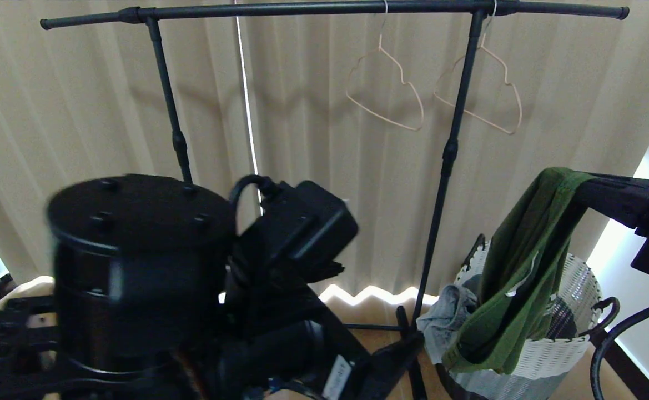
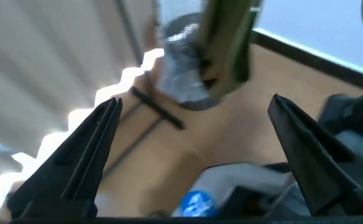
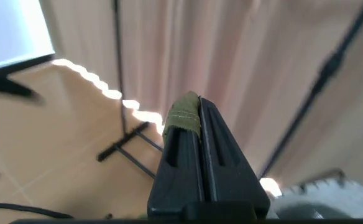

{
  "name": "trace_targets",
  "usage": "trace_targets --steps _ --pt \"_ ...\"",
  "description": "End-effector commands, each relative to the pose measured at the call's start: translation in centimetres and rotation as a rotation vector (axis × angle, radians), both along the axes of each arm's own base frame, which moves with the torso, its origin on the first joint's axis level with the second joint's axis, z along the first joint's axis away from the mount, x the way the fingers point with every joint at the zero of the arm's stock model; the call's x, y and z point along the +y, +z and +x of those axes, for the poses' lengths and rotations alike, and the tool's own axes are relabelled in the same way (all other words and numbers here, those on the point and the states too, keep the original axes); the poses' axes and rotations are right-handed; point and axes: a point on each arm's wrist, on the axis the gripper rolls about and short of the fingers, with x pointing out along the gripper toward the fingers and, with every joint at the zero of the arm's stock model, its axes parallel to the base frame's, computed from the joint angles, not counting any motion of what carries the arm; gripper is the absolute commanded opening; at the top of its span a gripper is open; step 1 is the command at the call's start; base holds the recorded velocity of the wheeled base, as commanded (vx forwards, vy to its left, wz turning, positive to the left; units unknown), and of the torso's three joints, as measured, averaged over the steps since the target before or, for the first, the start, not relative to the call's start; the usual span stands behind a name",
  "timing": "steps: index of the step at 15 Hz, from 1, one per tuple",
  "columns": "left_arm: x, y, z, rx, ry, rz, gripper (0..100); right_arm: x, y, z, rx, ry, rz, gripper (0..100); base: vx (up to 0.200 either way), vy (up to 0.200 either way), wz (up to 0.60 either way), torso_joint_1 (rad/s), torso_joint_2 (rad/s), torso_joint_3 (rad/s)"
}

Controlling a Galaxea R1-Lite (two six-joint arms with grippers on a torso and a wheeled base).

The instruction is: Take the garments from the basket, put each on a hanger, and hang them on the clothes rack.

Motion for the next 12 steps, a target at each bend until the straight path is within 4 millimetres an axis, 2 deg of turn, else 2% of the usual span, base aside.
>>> trace_targets --steps 1,3,6,8,9,12 --pt "-5.7 -3.9 0.3 0.061 -0.057 0.072 100 0.0 0.7 -0.1 -0.016 0.018 0.015 0 0.0 0.0 0.0 0.0 0.0 0.0" --pt "-8.2 -4.8 1.2 0.066 -0.058 0.057 100 0.1 0.8 -0.5 -0.023 0.036 0.019 0 0.0 0.0 0.0 0.0 0.0 0.0" --pt "-10.4 -5.1 2.9 0.07 -0.012 0.018 100 0.3 1.0 -1.0 -0.031 0.061 0.023 0 0.0 0.0 0.0 0.0 0.0 0.0" --pt "-10.9 -5.7 3.8 0.073 0.029 0.021 100 0.4 1.0 -1.0 -0.031 0.067 0.023 0 0.0 0.0 0.0 0.0 0.0 0.0" --pt "-11.0 -6.3 5.0 0.067 0.081 0.034 100 0.4 1.0 -1.1 -0.032 0.068 0.024 0 0.0 0.0 0.0 0.0 0.0 0.0" --pt "-10.8 -7.2 5.7 0.08 0.105 0.055 100 0.4 1.0 -1.1 -0.035 0.068 0.025 0 0.0 0.0 0.0 0.0 0.0 0.0"
